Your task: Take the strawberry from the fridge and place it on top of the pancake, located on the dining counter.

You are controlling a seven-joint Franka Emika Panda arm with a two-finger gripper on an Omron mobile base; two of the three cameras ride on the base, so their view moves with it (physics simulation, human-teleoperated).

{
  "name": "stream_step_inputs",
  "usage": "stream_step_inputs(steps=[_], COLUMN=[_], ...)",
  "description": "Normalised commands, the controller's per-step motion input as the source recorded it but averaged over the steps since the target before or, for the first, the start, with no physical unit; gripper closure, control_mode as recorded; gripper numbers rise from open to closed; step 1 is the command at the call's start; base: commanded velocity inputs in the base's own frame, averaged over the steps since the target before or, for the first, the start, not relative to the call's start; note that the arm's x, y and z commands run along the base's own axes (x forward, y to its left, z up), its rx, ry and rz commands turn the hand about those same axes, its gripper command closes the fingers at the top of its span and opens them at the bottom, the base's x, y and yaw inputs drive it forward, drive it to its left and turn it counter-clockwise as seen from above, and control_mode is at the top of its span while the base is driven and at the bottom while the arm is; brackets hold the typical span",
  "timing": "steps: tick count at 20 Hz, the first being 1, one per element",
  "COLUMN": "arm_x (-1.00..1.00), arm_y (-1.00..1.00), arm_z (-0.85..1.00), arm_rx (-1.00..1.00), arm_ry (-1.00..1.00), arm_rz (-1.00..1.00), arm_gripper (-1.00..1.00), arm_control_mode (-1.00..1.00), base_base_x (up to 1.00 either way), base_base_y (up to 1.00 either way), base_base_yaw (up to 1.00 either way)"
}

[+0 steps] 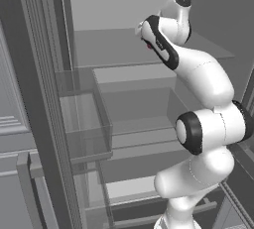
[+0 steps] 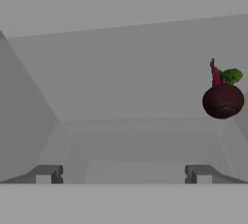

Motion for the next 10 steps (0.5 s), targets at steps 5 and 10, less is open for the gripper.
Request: stream_step_inputs(steps=[5,10], arm_x=[-0.16,-0.15], arm_y=[0.00,0.00], arm_z=[-0.02,-0.05], arm_rx=[0.00,0.00], arm_ry=[0.00,0.00], arm_rz=[0.00,0.00], arm_gripper=[-1.00,-1.00], arm_control_mode=[-1.00,-1.00], base_base_x=[0.00,0.00], base_base_y=[0.00,0.00], base_base_yaw=[0.00,0.00])
